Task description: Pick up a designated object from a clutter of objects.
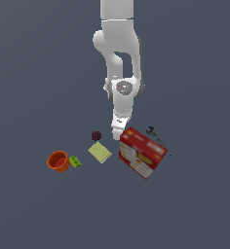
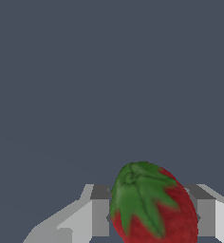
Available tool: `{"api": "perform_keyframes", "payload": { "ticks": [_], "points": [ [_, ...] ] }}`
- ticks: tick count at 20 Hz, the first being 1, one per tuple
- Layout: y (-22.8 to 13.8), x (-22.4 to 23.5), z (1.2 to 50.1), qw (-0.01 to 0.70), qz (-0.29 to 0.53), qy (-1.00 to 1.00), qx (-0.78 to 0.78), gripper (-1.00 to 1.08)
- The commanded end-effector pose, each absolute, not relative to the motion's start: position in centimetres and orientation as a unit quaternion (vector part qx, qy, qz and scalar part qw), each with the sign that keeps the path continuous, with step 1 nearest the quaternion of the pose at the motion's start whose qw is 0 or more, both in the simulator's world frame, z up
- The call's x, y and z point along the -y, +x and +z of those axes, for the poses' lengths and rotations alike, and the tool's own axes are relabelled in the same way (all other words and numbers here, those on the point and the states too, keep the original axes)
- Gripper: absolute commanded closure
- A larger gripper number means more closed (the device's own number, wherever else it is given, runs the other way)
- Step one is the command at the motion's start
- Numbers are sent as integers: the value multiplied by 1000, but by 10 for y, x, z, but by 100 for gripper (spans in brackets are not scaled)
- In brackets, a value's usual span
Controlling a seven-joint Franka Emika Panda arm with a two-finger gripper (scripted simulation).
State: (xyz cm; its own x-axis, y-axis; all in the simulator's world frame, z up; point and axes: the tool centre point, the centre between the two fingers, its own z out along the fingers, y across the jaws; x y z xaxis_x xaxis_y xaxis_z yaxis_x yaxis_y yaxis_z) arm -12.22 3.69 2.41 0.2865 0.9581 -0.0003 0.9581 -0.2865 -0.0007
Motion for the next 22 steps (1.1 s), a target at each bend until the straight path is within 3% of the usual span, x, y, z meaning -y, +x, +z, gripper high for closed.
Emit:
{"api": "perform_keyframes", "payload": {
  "ticks": [1,22],
  "points": [
    [-122,-36,27,0,0,-802,597,108],
    [-127,-6,118,1,0,-801,598,108]
  ]
}}
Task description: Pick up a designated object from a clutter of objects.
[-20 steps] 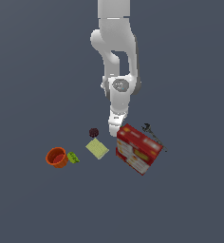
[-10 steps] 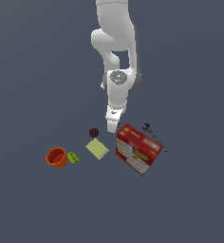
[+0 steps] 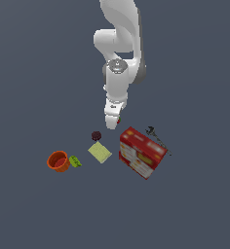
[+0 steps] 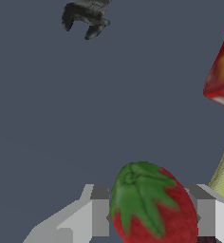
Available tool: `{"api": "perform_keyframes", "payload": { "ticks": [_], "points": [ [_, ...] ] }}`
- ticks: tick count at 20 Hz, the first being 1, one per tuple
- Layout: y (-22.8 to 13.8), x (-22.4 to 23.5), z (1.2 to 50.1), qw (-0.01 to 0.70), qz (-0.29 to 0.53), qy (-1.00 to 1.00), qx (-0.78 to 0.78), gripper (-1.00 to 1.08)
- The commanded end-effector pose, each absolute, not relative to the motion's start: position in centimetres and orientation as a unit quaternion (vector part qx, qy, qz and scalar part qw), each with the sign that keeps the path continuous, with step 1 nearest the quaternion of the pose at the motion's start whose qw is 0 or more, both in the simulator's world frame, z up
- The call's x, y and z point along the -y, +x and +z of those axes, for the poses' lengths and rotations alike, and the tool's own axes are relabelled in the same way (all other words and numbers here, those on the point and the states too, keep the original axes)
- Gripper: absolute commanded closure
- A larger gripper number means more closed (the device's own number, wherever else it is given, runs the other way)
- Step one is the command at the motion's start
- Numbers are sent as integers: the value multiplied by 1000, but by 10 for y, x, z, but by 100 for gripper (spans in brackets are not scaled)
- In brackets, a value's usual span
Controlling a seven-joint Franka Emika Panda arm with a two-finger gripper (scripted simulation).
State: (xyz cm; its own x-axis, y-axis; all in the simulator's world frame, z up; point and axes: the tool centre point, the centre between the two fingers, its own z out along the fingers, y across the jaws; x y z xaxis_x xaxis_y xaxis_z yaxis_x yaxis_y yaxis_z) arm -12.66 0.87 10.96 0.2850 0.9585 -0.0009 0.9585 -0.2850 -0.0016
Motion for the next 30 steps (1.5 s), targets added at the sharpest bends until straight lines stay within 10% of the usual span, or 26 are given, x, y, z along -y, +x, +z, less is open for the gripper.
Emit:
{"api": "perform_keyframes", "payload": {
  "ticks": [1,30],
  "points": [
    [-127,-5,124,1,0,-801,598,108],
    [-136,67,348,1,-2,-802,598,108]
  ]
}}
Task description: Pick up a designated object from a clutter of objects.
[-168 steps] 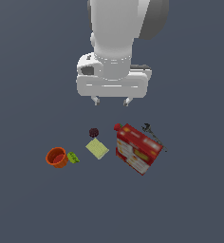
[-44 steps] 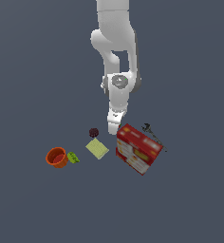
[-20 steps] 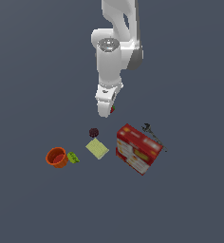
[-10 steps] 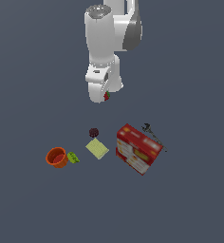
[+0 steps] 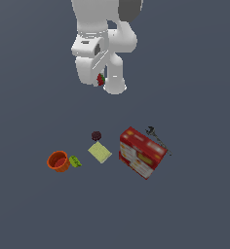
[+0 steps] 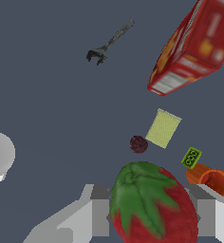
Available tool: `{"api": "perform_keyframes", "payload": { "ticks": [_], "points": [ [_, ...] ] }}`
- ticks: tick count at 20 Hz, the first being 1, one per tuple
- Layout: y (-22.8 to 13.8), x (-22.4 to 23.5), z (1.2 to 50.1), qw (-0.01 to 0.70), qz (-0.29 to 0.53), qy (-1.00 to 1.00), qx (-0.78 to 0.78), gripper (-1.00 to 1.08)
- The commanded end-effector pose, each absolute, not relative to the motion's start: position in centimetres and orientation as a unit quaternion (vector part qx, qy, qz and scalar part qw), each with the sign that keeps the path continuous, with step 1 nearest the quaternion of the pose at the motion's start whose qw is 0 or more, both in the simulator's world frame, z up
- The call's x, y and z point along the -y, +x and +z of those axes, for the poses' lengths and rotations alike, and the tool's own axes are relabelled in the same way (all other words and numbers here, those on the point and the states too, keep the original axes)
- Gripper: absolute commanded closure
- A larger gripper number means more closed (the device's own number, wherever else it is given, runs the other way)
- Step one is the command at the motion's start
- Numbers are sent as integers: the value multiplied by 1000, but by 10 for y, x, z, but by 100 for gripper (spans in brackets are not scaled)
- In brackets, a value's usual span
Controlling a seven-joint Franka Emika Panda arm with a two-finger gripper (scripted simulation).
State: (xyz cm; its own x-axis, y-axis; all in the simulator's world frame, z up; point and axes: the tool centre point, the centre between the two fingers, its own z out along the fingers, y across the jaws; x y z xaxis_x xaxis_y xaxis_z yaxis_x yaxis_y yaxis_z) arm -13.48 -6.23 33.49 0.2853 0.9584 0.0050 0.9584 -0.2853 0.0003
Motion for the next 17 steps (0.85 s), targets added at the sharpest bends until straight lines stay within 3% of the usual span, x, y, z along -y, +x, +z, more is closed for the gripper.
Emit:
{"api": "perform_keyframes", "payload": {
  "ticks": [1,9,17],
  "points": [
    [-136,69,355,1,-1,-802,598,108],
    [-135,85,400,0,0,-802,597,108],
    [-133,90,414,0,0,-802,597,108]
  ]
}}
